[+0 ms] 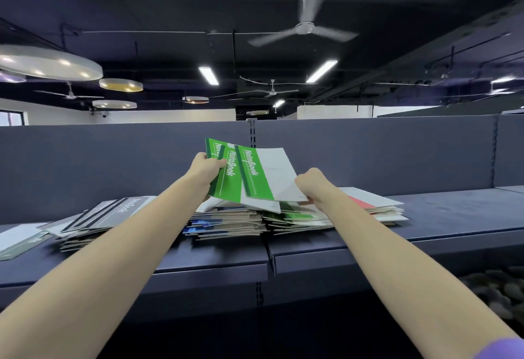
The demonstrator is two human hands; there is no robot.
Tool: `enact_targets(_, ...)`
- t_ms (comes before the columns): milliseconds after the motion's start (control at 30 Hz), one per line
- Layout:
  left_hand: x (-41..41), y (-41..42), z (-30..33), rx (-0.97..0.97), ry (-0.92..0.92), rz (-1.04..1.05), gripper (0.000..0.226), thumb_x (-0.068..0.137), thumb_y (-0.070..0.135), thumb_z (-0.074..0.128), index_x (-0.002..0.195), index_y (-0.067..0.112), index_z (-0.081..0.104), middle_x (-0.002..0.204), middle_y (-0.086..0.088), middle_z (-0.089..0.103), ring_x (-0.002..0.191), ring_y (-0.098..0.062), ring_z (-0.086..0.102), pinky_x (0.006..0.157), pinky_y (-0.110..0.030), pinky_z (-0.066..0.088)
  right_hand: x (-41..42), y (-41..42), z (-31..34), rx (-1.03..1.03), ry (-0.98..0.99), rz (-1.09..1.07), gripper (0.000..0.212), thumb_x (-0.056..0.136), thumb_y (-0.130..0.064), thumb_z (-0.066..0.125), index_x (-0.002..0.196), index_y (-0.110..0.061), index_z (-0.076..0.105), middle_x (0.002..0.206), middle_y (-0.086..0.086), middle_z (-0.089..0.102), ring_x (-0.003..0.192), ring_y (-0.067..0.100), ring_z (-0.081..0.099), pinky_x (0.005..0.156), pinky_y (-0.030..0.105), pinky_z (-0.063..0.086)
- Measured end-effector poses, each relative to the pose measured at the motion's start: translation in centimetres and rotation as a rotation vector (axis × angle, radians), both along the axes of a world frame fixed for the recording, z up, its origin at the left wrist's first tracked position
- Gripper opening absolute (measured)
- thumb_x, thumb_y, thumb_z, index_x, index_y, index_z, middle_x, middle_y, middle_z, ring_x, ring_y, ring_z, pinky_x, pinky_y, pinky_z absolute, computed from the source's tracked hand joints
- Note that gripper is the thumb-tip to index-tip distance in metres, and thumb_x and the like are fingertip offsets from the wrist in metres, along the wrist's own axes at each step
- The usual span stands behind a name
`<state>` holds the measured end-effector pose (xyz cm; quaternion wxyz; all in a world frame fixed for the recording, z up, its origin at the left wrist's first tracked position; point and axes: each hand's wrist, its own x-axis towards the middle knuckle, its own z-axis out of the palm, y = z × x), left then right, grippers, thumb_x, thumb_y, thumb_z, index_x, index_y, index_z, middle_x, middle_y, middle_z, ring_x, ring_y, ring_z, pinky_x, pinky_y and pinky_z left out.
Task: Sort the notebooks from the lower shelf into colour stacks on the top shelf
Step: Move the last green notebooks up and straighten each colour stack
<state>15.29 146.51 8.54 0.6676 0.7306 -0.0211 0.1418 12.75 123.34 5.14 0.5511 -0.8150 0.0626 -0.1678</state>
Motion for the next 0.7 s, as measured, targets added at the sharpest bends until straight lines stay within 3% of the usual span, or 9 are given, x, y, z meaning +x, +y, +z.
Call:
enact_targets(133,-0.1,0.4,0.1,-0.027,-0.009,0.049,0.021,0.100,0.010,0.055,0.115,0.012,0.041,0.112,-0.013,0.061,0.087,-0.028,0.063,0.062,-0.036,0.050,-0.2,-1.4,-1.0,-0.298,0.011,-0.261,0.007,0.093,-0.011,0.046,0.088,-0.008,0.049,0.098,0.011,0.056,0.086,0.031,0.051,0.070,0.031,0.039)
enact_targets(233,0.0,1.1,0.2,-0.085,0.005,0.085,0.024,0.099,0.012,0.054,0.120,0.012,0.042,0.113,-0.011,0.062,0.086,-0.026,0.065,0.069,-0.039,0.055,-0.2,-1.6,-1.4,-0.449,0.046,-0.304,0.012,0.090,-0.015,0.050,0.080,-0.011,0.047,0.098,0.011,0.061,0.084,0.032,0.055,0.068,0.031,0.041)
enact_targets(367,0.0,1.5,0.3,-0.130,-0.023,0.102,0.031,0.098,0.012,0.055,0.127,0.009,0.043,0.111,-0.010,0.061,0.079,-0.023,0.063,0.062,-0.034,0.052,-0.3,-1.5,-1.8,-0.579,0.034,-0.337,0.021,0.091,-0.010,0.049,0.072,-0.012,0.041,0.105,0.015,0.065,0.089,0.035,0.058,0.072,0.032,0.043)
enact_targets(500,-0.2,1.6,0.9,-0.090,-0.043,0.115,0.035,0.100,0.014,0.055,0.132,0.008,0.042,0.109,-0.009,0.060,0.074,-0.019,0.060,0.055,-0.032,0.047,-0.3,-1.1,-1.8,-0.675,0.060,-0.330,0.005,0.090,-0.005,0.046,0.089,-0.008,0.050,0.114,0.018,0.065,0.100,0.036,0.060,0.076,0.033,0.044)
enact_targets(633,-0.5,1.2,1.2,-0.015,-0.027,0.088,0.033,0.100,0.016,0.057,0.129,0.009,0.043,0.102,-0.007,0.061,0.072,-0.018,0.060,0.052,-0.031,0.045,-0.7,0.0,-1.5,-0.813,0.055,-0.335,0.020,0.091,-0.012,0.049,0.109,-0.010,0.055,0.125,0.016,0.054,0.114,0.036,0.051,0.091,0.039,0.045)
enact_targets(700,-0.6,0.8,0.9,-0.026,0.001,0.052,0.028,0.099,0.017,0.057,0.124,0.010,0.045,0.105,-0.008,0.064,0.077,-0.021,0.064,0.057,-0.033,0.050,-0.5,0.6,-1.2,-0.744,-0.035,-0.324,0.022,0.094,-0.021,0.050,0.111,-0.010,0.059,0.116,0.013,0.059,0.110,0.036,0.054,0.093,0.040,0.045)
